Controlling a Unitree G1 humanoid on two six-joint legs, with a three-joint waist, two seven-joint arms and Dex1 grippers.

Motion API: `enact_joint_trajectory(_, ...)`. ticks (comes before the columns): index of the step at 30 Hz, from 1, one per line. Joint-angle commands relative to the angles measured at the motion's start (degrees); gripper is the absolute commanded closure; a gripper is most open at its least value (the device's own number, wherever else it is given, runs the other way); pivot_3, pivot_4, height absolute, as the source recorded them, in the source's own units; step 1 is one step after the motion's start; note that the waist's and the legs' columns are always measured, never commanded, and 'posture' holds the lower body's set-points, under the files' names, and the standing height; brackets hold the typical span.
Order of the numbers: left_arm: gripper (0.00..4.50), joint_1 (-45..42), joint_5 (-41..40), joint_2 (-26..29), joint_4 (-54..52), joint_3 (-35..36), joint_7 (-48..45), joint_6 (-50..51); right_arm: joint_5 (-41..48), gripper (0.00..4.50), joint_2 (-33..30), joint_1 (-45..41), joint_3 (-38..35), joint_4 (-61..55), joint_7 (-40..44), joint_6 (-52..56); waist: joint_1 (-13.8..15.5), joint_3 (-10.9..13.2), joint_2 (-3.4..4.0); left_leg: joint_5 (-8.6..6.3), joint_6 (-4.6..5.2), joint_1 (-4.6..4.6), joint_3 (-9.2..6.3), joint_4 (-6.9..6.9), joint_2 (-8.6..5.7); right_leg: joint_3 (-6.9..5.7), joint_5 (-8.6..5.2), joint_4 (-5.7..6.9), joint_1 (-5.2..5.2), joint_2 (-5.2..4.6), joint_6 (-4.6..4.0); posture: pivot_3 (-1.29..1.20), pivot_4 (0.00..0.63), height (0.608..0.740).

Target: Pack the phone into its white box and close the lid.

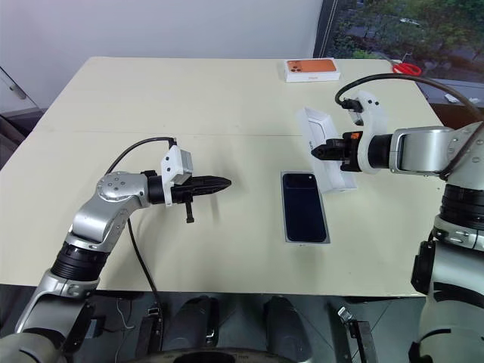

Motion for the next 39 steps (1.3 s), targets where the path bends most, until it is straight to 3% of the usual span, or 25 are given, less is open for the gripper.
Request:
enact_joint_trajectory(1, 4.50, -1.42, -0.05, 0.89, 3.76, 3.46, 1.61, -1.68, 32.23, 4.45, 6.03, 3.30, 4.07, -6.06, -12.46, -13.04, -0.91, 0.03, -0.05, -0.03, 0.06, 0.02, 0.00, -0.01, 0.07, 0.00, 0.00, 0.01, 0.00, 0.10, 0.00, 0.00, 0.150, 0.726)
enact_joint_trajectory(7, 4.50, -1.27, 0.00, 0.62, 3.53, 3.10, 2.08, -1.90, 32.23, 4.45, 19.88, 16.28, 5.28, -20.41, -27.21, -25.44, -1.30, 0.02, -0.05, -0.11, 0.21, -0.34, -0.05, 0.05, 0.36, -0.07, 0.01, 0.01, -0.29, 0.11, 0.00, 0.00, 0.150, 0.726)
enact_joint_trajectory(13, 4.50, -0.92, -0.19, 0.66, 2.87, 2.90, 2.35, -1.66, 32.23, 4.45, 28.03, 23.60, 6.73, -28.88, -37.98, -33.90, -1.33, 0.00, -0.06, -0.09, 0.18, -0.66, -0.05, 0.27, 0.33, -0.01, 0.02, 0.20, -0.62, 0.02, 0.02, 0.00, 0.150, 0.726)
enact_joint_trajectory(16, 4.50, -1.06, -0.22, 0.45, 2.66, 2.52, 2.26, -1.35, 32.23, 4.45, 28.64, 28.22, 7.74, -31.46, -40.97, -36.15, -1.24, 0.00, -0.06, -0.09, 0.18, -0.67, -0.07, 0.17, 0.38, -0.12, 0.01, 0.15, -0.62, 0.13, 0.00, 0.00, 0.150, 0.726)
enact_joint_trajectory(23, 4.50, -1.89, -0.17, -1.73, 1.76, -0.41, 1.52, -0.85, 32.23, 4.45, 21.69, 32.54, 5.56, -28.99, -38.40, -33.27, -1.19, -0.02, -0.03, -0.09, 0.18, -0.52, -0.01, 0.20, 0.32, -0.06, 0.01, 0.15, -0.49, 0.13, 0.00, 0.00, 0.150, 0.726)
enact_joint_trajectory(26, 4.50, -2.40, 0.13, -3.16, 1.43, -2.27, 1.26, -0.75, 32.23, 3.58, 17.49, 32.75, 3.85, -25.81, -35.26, -30.45, -0.68, -0.03, -0.05, -0.10, 0.18, -0.52, -0.02, 0.19, 0.23, -0.08, 0.01, 0.11, -0.46, 0.12, 0.00, 0.00, 0.150, 0.726)
enact_joint_trajectory(32, 4.50, -2.86, 0.08, -6.01, 0.53, -5.50, 0.97, 0.13, 32.23, 0.37, 7.36, 25.19, 0.48, -17.78, -26.14, -23.66, -0.13, -0.02, -0.03, -0.09, 0.19, -0.44, 0.03, 0.21, 0.16, -0.02, 0.01, 0.12, -0.40, 0.12, -0.01, 0.00, 0.150, 0.726)
enact_joint_trajectory(33, 4.50, -2.87, 0.16, -6.31, 0.48, -5.84, 0.98, 0.24, 32.23, 0.02, 6.16, 24.04, 0.23, -16.80, -24.95, -22.90, -0.09, -0.02, -0.03, -0.09, 0.19, -0.45, 0.03, 0.21, 0.15, -0.02, 0.02, 0.11, -0.41, 0.12, -0.01, 0.00, 0.150, 0.726)
enact_joint_trajectory(39, 4.50, -3.44, 1.80, -11.43, 1.02, -10.30, 3.26, 2.05, 32.23, 0.02, -3.43, 17.38, -0.02, -11.65, -22.71, -21.42, 0.16, -0.01, -0.02, -0.10, 0.20, -0.49, 0.00, 0.20, 0.15, -0.03, 0.01, 0.10, -0.44, 0.13, -0.01, 0.00, 0.150, 0.726)
